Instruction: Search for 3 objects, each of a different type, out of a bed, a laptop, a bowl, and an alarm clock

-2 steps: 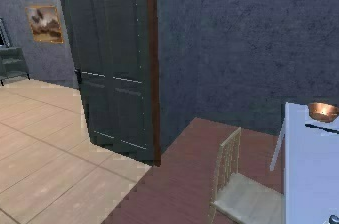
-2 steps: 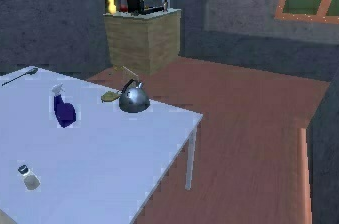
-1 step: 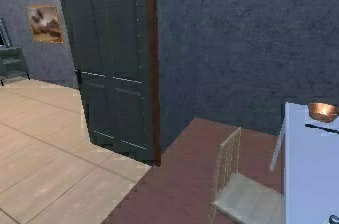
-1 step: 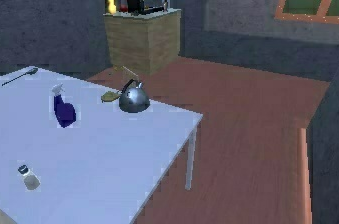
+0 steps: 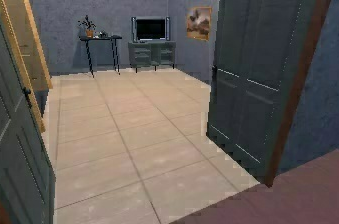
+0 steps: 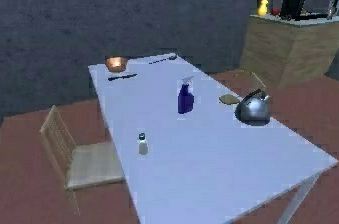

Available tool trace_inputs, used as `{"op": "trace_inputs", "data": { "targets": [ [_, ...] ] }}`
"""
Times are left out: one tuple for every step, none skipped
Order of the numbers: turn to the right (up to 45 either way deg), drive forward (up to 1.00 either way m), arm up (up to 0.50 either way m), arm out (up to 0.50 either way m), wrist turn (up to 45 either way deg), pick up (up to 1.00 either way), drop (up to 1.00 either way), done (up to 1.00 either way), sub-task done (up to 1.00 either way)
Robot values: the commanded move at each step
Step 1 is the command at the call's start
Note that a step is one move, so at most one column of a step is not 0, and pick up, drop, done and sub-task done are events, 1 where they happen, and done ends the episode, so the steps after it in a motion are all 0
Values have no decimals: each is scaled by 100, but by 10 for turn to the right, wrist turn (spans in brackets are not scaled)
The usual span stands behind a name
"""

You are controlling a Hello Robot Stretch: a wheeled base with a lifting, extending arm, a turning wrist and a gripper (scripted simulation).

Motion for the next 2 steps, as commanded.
{"op": "trace_inputs", "data": {
  "targets": [
    [0,40,0,0,0,0,0,0,0],
    [-240,0,0,0,0,0,0,0,0]
  ]
}}
